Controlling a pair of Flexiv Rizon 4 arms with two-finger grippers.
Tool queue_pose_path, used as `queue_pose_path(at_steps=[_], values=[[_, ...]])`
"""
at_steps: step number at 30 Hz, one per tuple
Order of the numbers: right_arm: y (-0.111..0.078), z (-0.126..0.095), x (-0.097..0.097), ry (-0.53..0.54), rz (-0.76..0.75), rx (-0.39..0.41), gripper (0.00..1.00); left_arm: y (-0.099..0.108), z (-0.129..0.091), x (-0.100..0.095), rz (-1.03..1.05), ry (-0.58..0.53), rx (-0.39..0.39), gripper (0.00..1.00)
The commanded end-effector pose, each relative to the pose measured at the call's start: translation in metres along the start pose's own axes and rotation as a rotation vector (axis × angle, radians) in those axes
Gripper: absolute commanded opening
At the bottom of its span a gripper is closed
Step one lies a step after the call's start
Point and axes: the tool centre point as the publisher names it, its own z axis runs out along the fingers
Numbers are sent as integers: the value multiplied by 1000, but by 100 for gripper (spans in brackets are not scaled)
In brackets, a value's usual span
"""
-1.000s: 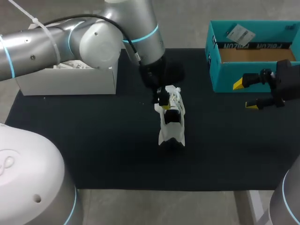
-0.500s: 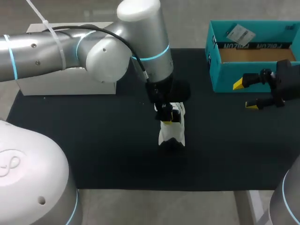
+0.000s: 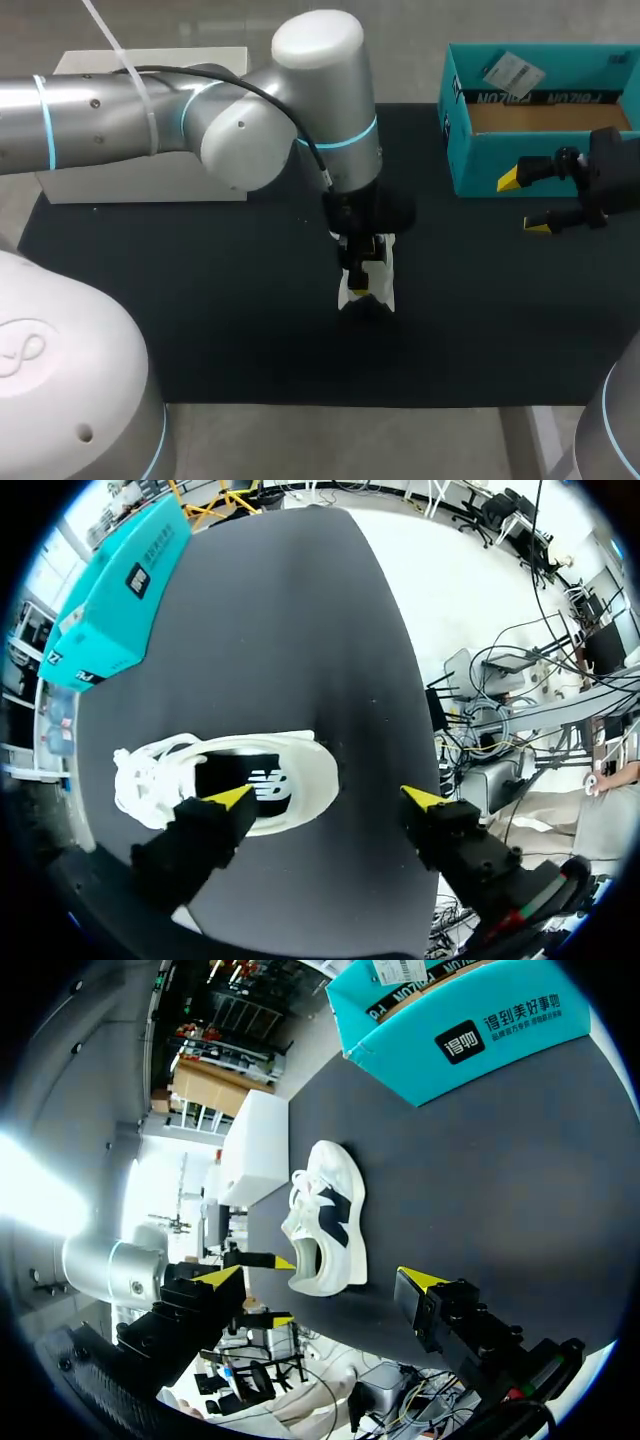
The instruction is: Take the shoe out of the shoebox, open the shoe tongue, remove and reinsert the insole, then place the shoe into the shoebox
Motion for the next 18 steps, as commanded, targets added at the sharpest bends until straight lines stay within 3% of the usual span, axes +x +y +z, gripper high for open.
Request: queue_pose_path(at_steps=[1, 18], values=[[0, 1, 1, -4, 2, -1, 100, -5, 16, -8, -5, 12, -17, 100], [0, 1, 1, -4, 2, -1, 100, -4, 56, -9, 3, 10, -34, 100]])
